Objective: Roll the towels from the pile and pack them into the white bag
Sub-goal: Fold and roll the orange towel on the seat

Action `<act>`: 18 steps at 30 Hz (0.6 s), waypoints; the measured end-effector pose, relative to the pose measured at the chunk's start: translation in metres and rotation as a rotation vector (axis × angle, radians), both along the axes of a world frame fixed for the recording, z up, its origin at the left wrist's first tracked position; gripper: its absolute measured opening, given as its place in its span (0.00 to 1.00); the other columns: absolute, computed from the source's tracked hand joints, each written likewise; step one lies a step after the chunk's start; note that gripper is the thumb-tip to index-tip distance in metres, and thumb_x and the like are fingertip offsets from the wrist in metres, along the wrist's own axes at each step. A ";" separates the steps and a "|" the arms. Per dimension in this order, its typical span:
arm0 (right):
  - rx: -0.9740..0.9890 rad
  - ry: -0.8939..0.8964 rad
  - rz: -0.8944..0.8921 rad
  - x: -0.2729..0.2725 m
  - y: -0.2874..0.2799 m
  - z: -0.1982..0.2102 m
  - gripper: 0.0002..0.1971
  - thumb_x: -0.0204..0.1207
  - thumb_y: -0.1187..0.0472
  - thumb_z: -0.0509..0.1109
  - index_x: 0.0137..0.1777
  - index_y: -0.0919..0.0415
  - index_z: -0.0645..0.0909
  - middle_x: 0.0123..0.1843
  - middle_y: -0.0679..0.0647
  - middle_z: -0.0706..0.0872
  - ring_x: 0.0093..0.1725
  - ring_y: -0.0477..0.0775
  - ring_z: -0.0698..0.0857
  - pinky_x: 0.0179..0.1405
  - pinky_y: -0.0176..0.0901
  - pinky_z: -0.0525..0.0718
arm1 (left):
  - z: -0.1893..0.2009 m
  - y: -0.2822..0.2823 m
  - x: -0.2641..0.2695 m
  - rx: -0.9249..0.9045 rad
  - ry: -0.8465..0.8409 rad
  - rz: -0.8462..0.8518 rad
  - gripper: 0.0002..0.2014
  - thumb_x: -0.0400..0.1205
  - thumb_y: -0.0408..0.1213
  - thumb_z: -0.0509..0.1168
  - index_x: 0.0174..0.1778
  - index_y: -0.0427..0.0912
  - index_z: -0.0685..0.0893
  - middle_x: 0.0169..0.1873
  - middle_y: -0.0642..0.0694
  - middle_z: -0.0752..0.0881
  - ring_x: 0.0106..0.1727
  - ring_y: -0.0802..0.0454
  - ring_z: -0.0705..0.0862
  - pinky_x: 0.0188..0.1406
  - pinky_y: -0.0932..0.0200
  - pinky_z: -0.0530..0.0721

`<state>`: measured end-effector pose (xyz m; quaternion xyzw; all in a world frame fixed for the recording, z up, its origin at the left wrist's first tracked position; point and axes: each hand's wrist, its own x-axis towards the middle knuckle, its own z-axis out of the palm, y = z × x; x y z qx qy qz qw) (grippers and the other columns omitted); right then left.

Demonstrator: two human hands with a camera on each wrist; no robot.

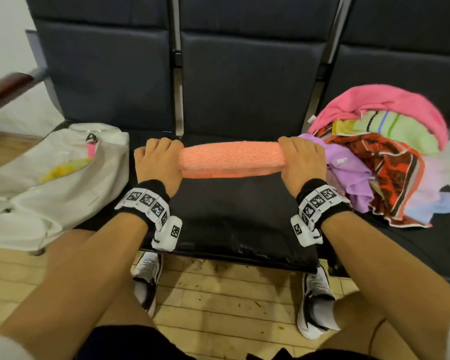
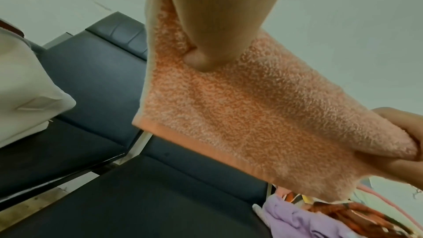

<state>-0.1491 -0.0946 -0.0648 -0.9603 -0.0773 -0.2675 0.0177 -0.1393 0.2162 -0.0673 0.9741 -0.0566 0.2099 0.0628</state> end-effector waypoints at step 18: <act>-0.067 0.773 0.030 -0.094 -0.013 -0.156 0.32 0.73 0.65 0.63 0.79 0.48 0.69 0.72 0.53 0.79 0.67 0.60 0.78 0.64 0.51 0.73 | -0.138 0.003 -0.064 0.316 0.691 -0.172 0.27 0.76 0.34 0.64 0.72 0.51 0.71 0.65 0.49 0.80 0.67 0.44 0.78 0.62 0.46 0.75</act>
